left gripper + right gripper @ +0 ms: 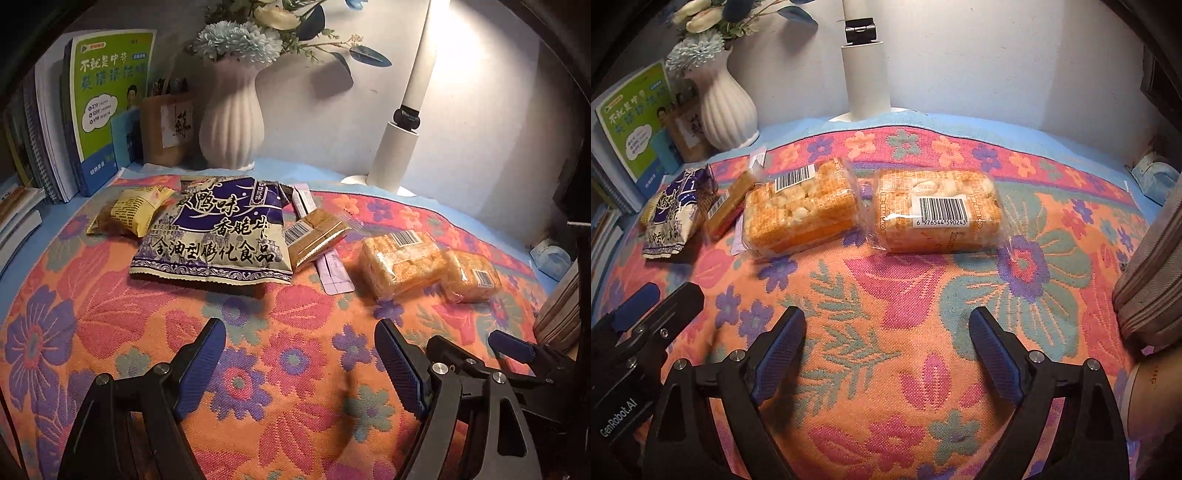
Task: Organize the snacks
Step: 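Move both tools back over the remaining snacks on the bedspread, then grasp the purple duck-flavor chip bag with the left tool while the right tool grasps an orange cake pack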
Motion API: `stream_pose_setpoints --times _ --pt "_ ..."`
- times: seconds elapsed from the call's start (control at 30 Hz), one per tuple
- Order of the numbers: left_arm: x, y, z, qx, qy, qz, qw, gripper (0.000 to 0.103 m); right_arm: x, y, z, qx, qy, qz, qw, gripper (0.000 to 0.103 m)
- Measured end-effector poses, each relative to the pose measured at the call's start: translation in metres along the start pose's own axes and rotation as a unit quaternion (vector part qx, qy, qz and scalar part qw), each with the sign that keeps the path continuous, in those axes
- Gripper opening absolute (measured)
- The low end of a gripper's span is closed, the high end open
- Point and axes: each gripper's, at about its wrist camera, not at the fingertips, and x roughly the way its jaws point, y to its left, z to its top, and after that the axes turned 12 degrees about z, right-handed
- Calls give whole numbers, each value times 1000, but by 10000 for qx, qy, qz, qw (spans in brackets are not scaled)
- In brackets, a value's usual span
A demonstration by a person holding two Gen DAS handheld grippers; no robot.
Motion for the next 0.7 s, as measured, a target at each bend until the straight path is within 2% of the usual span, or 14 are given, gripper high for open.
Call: stream_pose_setpoints --times 0.2,0.7 --pt "-2 3 0 -35 -63 102 9999 81 2 3 -2 -100 39 -63 9999 94" --pt "11 28 1 -680 320 -96 9971 81 9 7 1 -194 150 -6 9997 103"
